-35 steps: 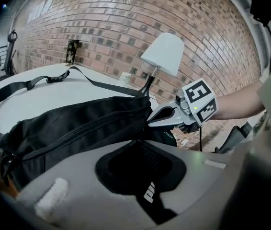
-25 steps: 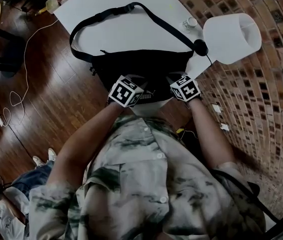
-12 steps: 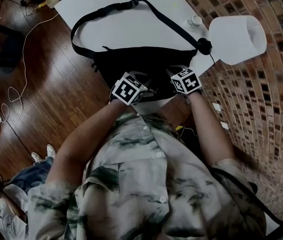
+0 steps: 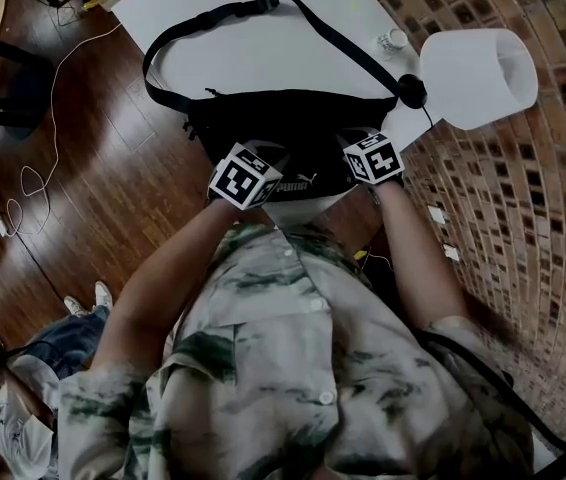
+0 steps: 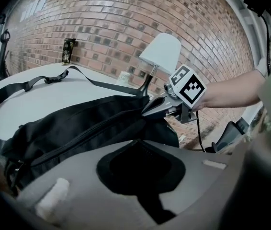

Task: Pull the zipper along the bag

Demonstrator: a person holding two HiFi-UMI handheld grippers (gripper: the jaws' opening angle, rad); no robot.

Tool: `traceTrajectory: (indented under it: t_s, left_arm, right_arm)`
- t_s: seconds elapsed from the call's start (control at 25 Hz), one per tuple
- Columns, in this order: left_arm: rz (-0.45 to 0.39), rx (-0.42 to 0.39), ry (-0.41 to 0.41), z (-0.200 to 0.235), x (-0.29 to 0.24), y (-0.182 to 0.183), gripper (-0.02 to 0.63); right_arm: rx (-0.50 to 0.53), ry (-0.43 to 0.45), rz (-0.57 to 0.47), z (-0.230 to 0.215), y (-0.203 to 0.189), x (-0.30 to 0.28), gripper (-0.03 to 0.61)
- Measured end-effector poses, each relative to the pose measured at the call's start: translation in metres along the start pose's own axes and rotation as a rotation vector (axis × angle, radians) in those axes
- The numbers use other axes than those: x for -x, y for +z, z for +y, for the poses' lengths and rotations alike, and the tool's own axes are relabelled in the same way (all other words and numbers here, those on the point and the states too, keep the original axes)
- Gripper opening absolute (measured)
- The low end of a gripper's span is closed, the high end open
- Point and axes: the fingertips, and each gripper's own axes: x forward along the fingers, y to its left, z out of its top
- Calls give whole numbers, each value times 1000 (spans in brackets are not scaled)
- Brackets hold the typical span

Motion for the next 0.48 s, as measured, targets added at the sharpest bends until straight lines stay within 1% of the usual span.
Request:
traceTrajectory:
  t_s: [0.08, 0.12, 0.2, 0.28, 0.48]
  left_arm:
    - [7, 6, 19, 11, 10, -8, 9]
    - [13, -5, 23, 14, 14, -9, 9]
    - [26, -43, 20, 13, 19, -9, 8]
    - [30, -56, 19, 14, 24, -10, 8]
    - [17, -10, 37, 30, 41, -27, 9]
  right_arm:
    - [-25, 16, -8, -2, -1, 1, 4]
    - [-35, 25, -10, -3, -1, 1, 5]
    - [-28, 27, -2, -2, 0, 1, 5]
    - [-11, 18, 0, 0, 0, 0, 5]
    - [-15, 14, -14, -2, 0, 0, 5]
